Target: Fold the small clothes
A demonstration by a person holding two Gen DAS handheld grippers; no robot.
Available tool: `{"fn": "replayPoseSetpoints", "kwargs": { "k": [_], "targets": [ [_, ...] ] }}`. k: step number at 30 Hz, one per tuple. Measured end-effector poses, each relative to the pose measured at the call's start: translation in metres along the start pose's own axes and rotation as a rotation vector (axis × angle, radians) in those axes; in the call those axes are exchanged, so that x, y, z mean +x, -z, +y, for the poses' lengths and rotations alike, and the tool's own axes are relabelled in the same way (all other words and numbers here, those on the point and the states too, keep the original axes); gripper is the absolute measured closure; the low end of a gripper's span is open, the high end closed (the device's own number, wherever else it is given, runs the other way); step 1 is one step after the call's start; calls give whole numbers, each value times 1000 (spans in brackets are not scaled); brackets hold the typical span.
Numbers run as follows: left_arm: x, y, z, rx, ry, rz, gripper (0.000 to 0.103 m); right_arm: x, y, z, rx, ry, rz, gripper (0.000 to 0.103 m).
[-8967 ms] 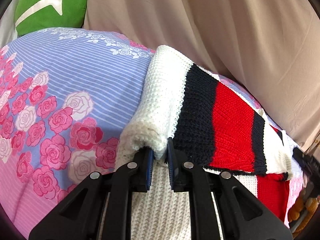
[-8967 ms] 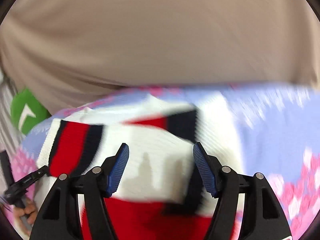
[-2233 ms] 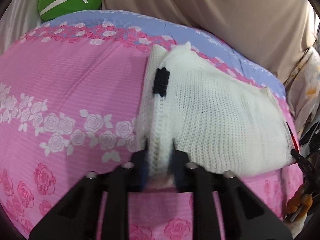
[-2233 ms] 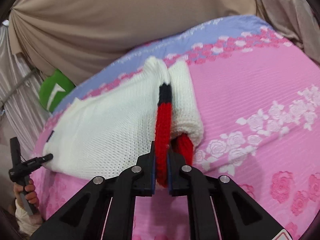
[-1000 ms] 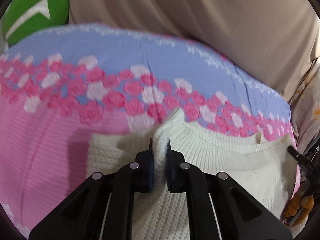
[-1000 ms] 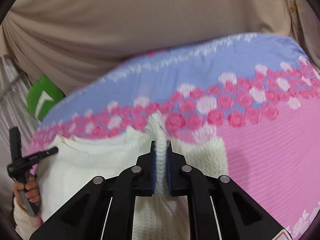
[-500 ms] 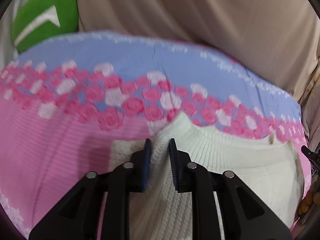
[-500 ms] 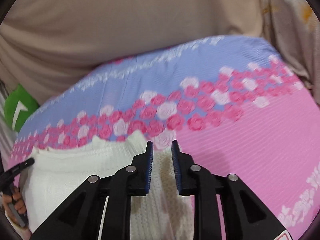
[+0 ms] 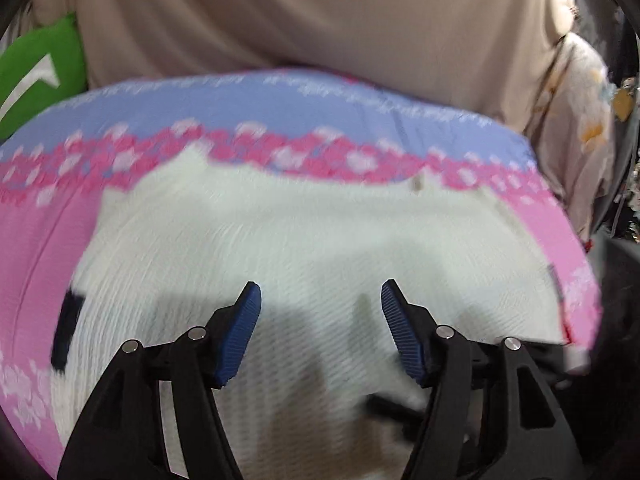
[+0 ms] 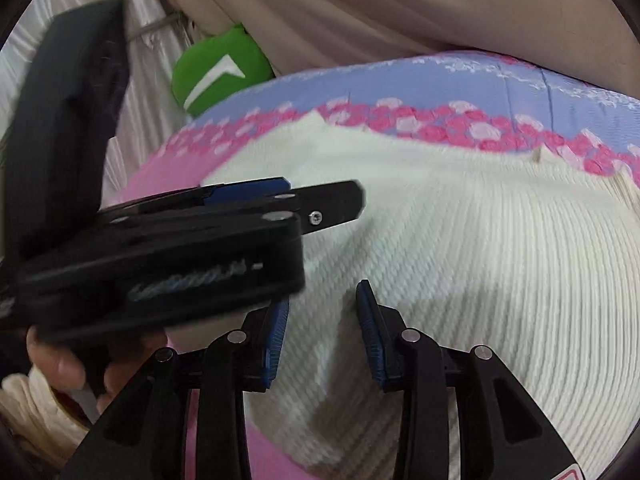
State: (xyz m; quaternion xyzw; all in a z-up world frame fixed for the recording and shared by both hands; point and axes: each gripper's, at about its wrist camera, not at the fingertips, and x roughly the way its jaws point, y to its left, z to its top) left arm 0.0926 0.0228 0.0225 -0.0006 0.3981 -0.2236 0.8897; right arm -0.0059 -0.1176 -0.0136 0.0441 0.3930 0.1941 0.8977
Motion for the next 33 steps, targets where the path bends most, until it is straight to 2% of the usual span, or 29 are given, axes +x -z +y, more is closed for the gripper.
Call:
{"fn": "replayPoseSetpoints", "kwargs": {
  "k": [2, 4, 6, 7, 8, 10, 11, 12, 13, 16, 17, 19, 21, 23, 25, 26, 27, 28, 29, 31, 33],
  "targets": [
    [-5, 14, 17, 1, -63, -10, 51, -23, 13, -25, 43, 66, -21, 77],
    [-20, 25, 42, -12, -79, -25, 51, -51, 29, -57, 119, 142, -47, 78],
    [-38, 36, 69, -37, -159, -29, 51, -79, 49, -91, 218, 215, -64, 84],
    [-45, 41, 79, -52, -165, -31, 54, -93, 62, -107, 263, 283, -69, 85],
    [-53, 46, 89, -65, -146, -37, 57, -104, 74, -121, 298, 295, -79, 103],
    [-65, 55, 99, -77, -181, -57, 57, -121, 97, -147, 399, 328, -79, 103],
    [-67, 59, 100, -72, -213, -60, 56, -127, 104, -153, 436, 283, -95, 103],
    [-67, 59, 100, -80, -273, -54, 44, -131, 105, -154, 453, 288, -102, 103],
    [-66, 59, 102, -98, -298, -50, 42, -134, 102, -151, 446, 317, -107, 103],
    [-71, 42, 100, -149, -184, -63, 43, -140, 70, -135, 369, 357, -165, 80],
    [-75, 34, 95, -141, -160, -90, 43, -138, 52, -128, 334, 344, -193, 76],
    [-79, 10, 77, -103, -162, -147, 43, -133, 20, -120, 289, 335, -225, 76],
    [-70, -12, 58, -57, -151, -175, 42, -108, -10, -114, 245, 315, -207, 76],
    [-43, -28, 50, -33, -164, -133, 42, -78, -27, -120, 235, 322, -154, 76],
    [-13, -37, 53, -27, -179, -69, 42, -44, -31, -140, 247, 388, -76, 77],
    [2, -37, 57, -34, -204, -39, 43, -35, -28, -156, 267, 436, -51, 89],
    [17, -37, 67, -48, -236, -10, 43, -33, -24, -173, 317, 386, -56, 93],
    [22, -33, 73, -52, -247, -14, 42, -41, -23, -185, 381, 334, -73, 97],
    [23, -32, 78, -52, -262, -32, 42, -48, -23, -192, 428, 322, -82, 103],
    [22, -35, 80, -71, -255, -26, 42, -56, -25, -198, 456, 319, -97, 102],
    [18, -42, 75, -75, -247, -31, 43, -61, -34, -193, 459, 290, -115, 89]
  ]
}}
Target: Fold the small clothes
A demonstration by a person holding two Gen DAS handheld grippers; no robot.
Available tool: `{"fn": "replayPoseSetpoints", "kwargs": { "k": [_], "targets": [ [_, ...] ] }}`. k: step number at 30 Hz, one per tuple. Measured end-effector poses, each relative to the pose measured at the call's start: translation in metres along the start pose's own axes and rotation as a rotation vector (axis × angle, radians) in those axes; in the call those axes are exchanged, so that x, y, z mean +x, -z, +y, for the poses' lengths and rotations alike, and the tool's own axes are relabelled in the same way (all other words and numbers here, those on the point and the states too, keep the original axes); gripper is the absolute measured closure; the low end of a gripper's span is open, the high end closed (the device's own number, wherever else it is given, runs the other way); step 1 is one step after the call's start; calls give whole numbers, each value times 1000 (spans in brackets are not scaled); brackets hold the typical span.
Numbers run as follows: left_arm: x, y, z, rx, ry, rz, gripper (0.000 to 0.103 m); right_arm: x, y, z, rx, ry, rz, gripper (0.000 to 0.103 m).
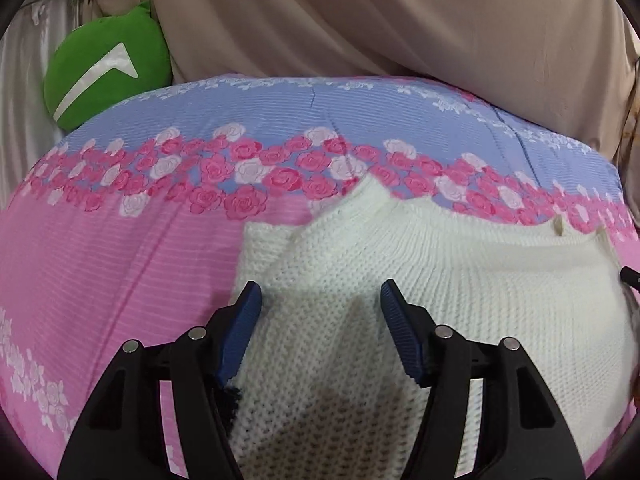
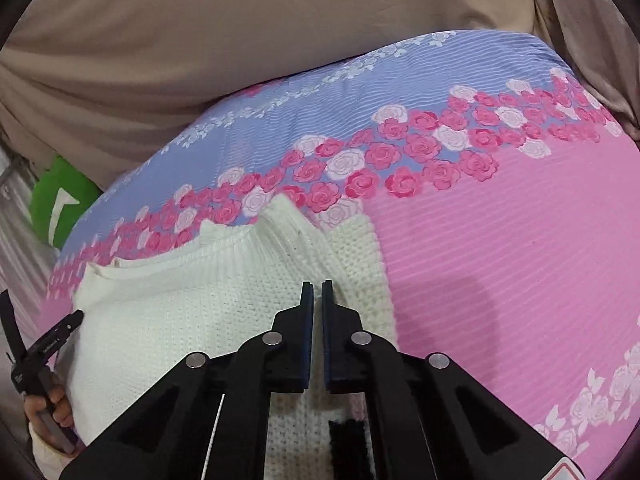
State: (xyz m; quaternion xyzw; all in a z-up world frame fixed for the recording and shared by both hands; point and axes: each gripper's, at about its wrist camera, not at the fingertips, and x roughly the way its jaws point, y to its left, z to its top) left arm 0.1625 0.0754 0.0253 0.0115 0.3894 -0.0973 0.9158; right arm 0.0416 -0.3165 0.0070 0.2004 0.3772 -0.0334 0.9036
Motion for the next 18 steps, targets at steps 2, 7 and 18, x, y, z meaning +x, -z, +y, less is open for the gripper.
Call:
{"fn": "replayPoseSetpoints", "kwargs": {
  "k": [2, 7, 18],
  "targets": [
    [-1, -12, -8, 4, 43, -6, 43, -4, -8, 17, -47, 6, -26, 81],
    [29, -29, -26, 35, 4, 39, 43, 36, -26, 32, -80, -23, 52, 71],
    [51, -28, -26, 44, -46, 68, 38, 63, -33, 16, -28, 45, 91, 97]
  ]
}}
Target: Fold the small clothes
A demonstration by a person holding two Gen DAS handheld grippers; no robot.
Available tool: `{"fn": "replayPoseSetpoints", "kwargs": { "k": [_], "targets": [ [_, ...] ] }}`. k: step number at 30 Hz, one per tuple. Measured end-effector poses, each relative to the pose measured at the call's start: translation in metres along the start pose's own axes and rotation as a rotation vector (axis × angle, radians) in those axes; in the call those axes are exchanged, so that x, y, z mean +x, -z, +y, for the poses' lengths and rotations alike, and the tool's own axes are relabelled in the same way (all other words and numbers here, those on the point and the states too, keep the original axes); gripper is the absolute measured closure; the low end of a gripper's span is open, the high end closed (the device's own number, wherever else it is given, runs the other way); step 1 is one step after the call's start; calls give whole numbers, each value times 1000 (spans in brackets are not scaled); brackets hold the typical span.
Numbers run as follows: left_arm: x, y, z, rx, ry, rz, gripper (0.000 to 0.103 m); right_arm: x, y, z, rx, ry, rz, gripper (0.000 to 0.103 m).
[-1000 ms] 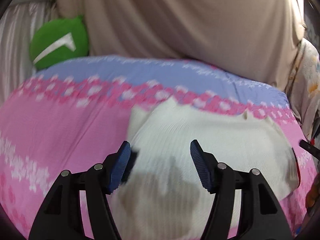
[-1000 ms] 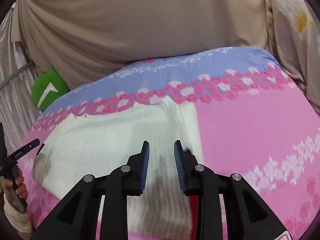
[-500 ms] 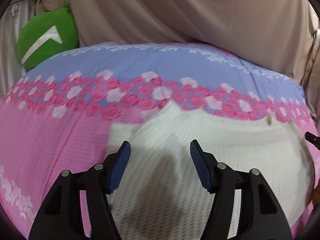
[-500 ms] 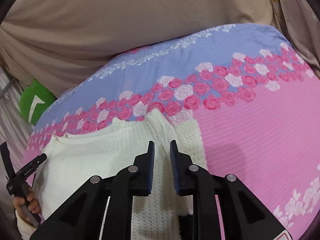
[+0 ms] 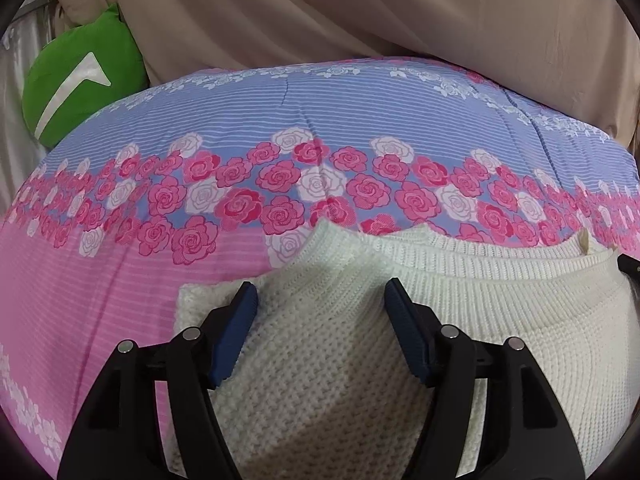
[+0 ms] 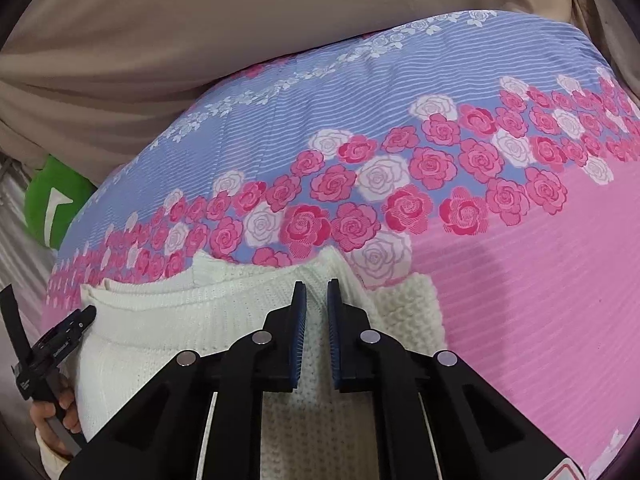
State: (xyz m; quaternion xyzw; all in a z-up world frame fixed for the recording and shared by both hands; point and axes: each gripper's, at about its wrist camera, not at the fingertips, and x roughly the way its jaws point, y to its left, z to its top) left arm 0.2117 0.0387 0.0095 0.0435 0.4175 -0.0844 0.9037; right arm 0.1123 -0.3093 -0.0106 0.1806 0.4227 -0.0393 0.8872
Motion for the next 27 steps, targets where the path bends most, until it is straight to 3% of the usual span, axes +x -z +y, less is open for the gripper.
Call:
{"fn": "replayPoseSetpoints", "kwargs": {
  "k": [6, 9, 11, 13, 15, 17, 21, 25, 27],
  "targets": [
    [-2, 0, 3, -16, 18, -18, 38, 2, 6, 28, -127, 170, -61, 95],
    [-26, 5, 17, -74, 63, -77, 38, -13, 10, 27, -129, 159, -115, 92],
    [-53, 12, 30, -111, 82, -119, 34, -40, 21, 34, -146, 140, -188, 78],
    [-88, 25, 47, -142, 87, -169, 18, -61, 34, 50, -186, 100, -212, 75],
    [-109, 41, 61, -160, 57, -189, 15, -75, 53, 70, -234, 36, -199, 73],
    [-118, 57, 75, -183, 37, -166, 15, -77, 74, 94, -291, -26, -155, 70],
    [-107, 92, 93, -257, 72, -63, 15, -70, 114, 130, -373, -96, -99, 70],
    [-85, 117, 97, -318, 120, 27, 15, -52, 136, 144, -408, -80, -59, 69],
    [-85, 122, 94, -319, 115, 0, 14, -45, 141, 143, -417, -60, -73, 68]
  ]
}}
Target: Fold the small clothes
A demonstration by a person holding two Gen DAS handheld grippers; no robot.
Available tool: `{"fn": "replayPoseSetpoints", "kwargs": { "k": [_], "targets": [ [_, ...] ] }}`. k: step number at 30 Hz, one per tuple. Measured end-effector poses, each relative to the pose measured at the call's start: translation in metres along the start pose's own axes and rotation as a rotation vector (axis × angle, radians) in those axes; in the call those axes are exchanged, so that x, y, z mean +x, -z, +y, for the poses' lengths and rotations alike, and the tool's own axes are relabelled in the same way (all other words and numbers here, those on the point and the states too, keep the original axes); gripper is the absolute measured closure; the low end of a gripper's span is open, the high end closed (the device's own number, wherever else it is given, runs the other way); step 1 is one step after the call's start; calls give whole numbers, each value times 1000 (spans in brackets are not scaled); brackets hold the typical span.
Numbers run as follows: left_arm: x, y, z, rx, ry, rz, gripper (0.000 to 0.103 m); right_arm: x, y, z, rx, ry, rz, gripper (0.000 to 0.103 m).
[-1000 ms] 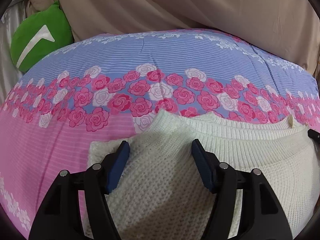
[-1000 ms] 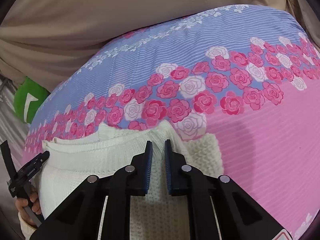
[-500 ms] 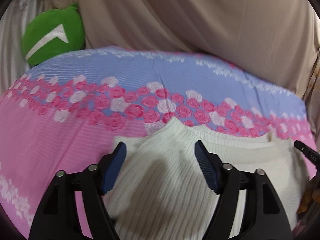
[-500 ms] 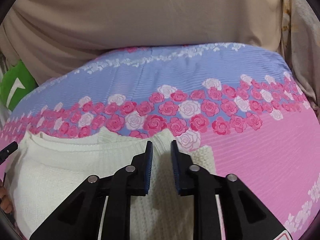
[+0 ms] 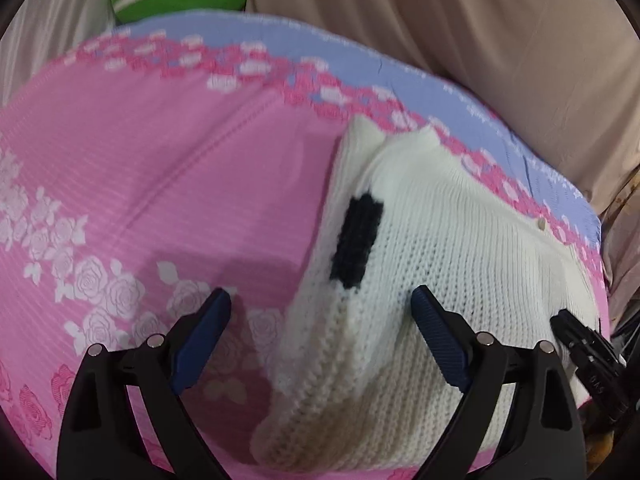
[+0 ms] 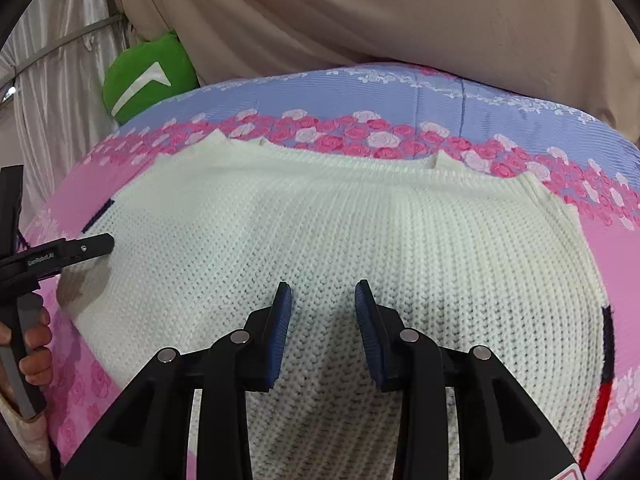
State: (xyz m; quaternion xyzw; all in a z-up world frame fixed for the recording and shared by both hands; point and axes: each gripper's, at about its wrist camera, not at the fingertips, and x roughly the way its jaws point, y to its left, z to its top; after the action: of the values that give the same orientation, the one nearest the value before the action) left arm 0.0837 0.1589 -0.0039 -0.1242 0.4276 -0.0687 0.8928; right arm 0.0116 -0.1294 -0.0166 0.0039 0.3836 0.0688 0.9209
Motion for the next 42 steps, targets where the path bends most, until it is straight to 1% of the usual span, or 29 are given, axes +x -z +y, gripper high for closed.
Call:
{"fn": "replayPoseSetpoints", "kwargs": {
  "k": [3, 5, 6, 7, 8, 9, 10, 11, 12, 13, 14, 16, 18, 20, 24, 27, 29, 30, 32, 34, 35, 36, 39, 40, 42],
  "targets": [
    [3, 0, -6, -2, 0, -2, 13, 2, 3, -4, -3, 2, -13, 68],
    [6, -3, -10, -5, 20, 4, 19, 2, 4, -4, -6, 9, -19, 67],
    [7, -5, -14, -4, 35, 8, 30, 3, 4, -3, -10, 14, -21, 67],
    [8, -6, -17, -6, 55, 16, 40, 3, 5, -3, -13, 16, -22, 67],
    [7, -7, -23, -7, 45, 13, 41, 3, 5, -3, -15, 17, -23, 67],
    [6, -8, -30, 7, 26, 2, 47, 3, 5, -3, -14, 13, -24, 66],
    [4, -8, -36, 27, 11, -7, 60, 3, 5, -4, -10, 8, -25, 66],
    [1, -9, -43, 39, 3, -16, 68, 3, 5, -5, -5, 1, -25, 66],
    [-5, -11, -49, 48, 13, -26, 77, 3, 5, -5, 0, -4, -25, 66],
    [-11, -13, -56, 57, 32, -36, 78, 2, 5, -5, 5, -9, -26, 66],
    [-21, -15, -67, 72, 60, -55, 79, 2, 5, -7, 11, -17, -28, 66],
    [-40, -18, -89, 114, 89, -94, 80, -2, 6, -10, 30, -40, -32, 65],
    [-58, -19, -119, 173, 137, -130, 81, -9, 7, -18, 73, -89, -35, 62],
    [-73, -15, -155, 242, 190, -149, 81, -24, 12, -32, 138, -149, -58, 54],
    [-81, 0, -220, 359, 293, -138, 81, -59, 33, -63, 223, -113, -110, 50],
    [-72, 20, -268, 432, 373, -89, 81, -83, 58, -96, 291, -51, -119, 49],
    [-59, 34, -296, 471, 404, -48, 81, -95, 74, -118, 343, -9, -117, 48],
    [-50, 43, -310, 491, 411, -21, 81, -101, 84, -130, 380, 9, -113, 48],
    [-28, 61, -333, 523, 415, 38, 81, -109, 100, -148, 436, 9, -108, 48],
    [-7, 75, -349, 542, 402, 88, 81, -114, 116, -163, 499, 7, -98, 46],
    [5, 84, -355, 549, 388, 111, 81, -117, 121, -167, 523, -8, -99, 46],
    [11, 89, -358, 554, 379, 121, 81, -120, 125, -170, 539, -25, -104, 46],
    [12, 100, -366, 582, 342, 94, 78, -126, 130, -178, 558, -38, -121, 46],
    [12, 99, -368, 586, 341, 101, 74, -127, 131, -178, 559, -38, -121, 46],
    [5, 95, -367, 578, 375, 123, 66, -126, 130, -179, 560, -45, -121, 46]
  ]
}}
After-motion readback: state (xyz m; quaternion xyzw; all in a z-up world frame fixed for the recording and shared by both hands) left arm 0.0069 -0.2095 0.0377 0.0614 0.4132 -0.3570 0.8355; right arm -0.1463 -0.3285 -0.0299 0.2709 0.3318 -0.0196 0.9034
